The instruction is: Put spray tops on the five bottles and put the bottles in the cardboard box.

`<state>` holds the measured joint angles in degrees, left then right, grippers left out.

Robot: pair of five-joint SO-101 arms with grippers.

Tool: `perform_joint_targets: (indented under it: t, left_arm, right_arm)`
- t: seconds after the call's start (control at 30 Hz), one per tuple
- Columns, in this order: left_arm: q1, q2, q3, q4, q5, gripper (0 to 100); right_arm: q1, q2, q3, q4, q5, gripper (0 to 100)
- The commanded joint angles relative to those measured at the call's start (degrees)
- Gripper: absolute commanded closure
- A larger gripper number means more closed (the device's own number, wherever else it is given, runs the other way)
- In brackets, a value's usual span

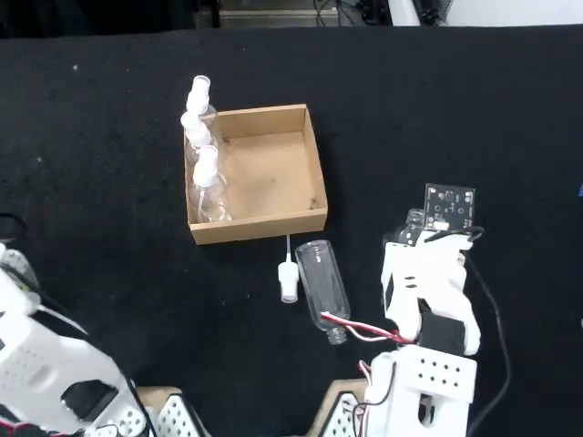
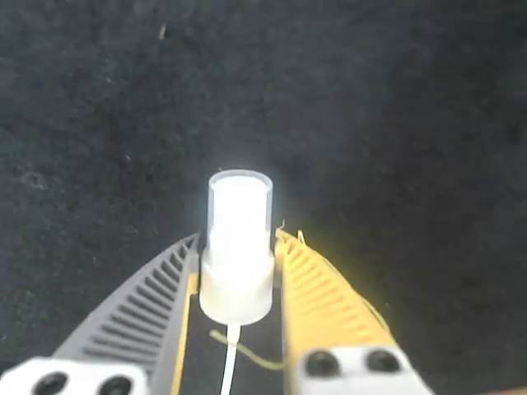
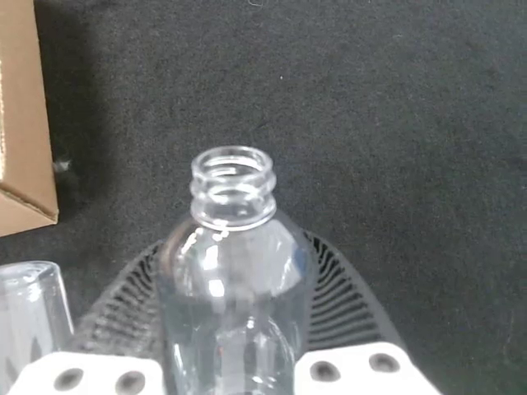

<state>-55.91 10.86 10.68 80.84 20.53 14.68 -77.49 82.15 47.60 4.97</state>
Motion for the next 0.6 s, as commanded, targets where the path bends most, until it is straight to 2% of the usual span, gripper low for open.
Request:
perform_joint_targets:
  t: [0.0,0.17,0.3,0.4,0.57]
  left_arm:
    - [2.4,-3.2,-12.3,8.3,-0.3,97]
    - [7.2,-10.9,-26.8,18.8,0.1,97]
    - [15.4,-17.8,-38.1,19.3,-0.2,97]
    - [22.7,-21.7,-46.1,16.4,-0.3,97]
    - [31.3,-28.2,-55.0,5.5,-0.3,97]
  right_arm:
    - [0.4,-1.8,-1.2,-1.3,-0.3,98.8]
    - [0.4,-1.8,-1.2,-1.3,-0.3,98.8]
    - [0.4,-1.8,-1.1,-1.3,-0.3,98.8]
    - [0.4,-1.8,-1.0,-1.3,-0.3,98.8]
    - [0.4,-1.8,-0.1,-3.2,-0.3,98.8]
